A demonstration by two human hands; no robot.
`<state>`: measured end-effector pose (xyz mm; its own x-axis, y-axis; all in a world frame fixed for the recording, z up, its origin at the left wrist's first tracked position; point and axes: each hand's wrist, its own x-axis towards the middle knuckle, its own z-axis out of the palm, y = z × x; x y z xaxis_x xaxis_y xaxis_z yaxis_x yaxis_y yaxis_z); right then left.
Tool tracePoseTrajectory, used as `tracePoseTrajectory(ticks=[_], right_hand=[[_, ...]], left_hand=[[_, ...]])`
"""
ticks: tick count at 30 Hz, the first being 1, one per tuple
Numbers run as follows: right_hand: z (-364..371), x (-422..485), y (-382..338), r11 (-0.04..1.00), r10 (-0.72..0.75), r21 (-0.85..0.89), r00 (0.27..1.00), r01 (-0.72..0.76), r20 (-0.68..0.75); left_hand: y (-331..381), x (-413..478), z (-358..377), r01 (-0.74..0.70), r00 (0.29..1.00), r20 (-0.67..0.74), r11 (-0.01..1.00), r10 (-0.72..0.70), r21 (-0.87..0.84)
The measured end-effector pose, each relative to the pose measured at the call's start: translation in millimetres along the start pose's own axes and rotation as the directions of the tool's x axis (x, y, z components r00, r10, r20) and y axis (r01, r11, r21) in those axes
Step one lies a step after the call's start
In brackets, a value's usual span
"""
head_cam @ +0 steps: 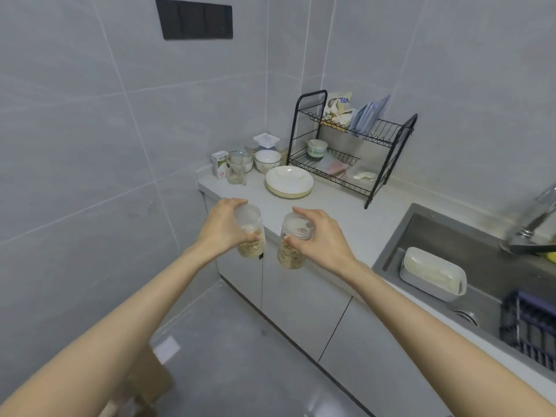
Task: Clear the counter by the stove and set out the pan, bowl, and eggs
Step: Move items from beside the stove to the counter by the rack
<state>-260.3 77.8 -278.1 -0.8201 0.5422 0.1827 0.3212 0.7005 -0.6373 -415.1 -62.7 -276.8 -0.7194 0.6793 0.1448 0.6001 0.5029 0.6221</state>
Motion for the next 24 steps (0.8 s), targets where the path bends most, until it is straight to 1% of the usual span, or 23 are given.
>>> tracePoseTrajectory(ticks=[5,9,12,15,21,24], right_hand=[[27,93,22,0.999,-0.023,0.038,0.999,0.022,0.044],[50,178,43,0.997,-0.054,0.063,0.995,0.048,0.089],[65,238,58,0.994,-0.062,0.099,0.987,0.048,0.147],[80,293,67,0.995,-0.061,0.096,0.977,0.042,0.205],[114,379,79,0.995,-0.035,0.102,0.972,0.011,0.234],[132,417,88,0.996,-0.053,0.078,0.978,0.038,0.202]], left_hand=[[-35,77,14,0.068,0.997,-0.026,0.998,-0.068,-0.006],[-58,144,29,0.129,0.991,-0.041,0.991,-0.127,0.035],[-73,192,33,0.186,0.981,-0.062,0.981,-0.182,0.055],[-90,235,33,0.246,0.966,-0.092,0.967,-0.240,0.069],[-130,302,33,0.295,0.949,-0.135,0.954,-0.286,0.054],[-153,335,36,0.309,0.944,-0.139,0.949,-0.299,0.057]])
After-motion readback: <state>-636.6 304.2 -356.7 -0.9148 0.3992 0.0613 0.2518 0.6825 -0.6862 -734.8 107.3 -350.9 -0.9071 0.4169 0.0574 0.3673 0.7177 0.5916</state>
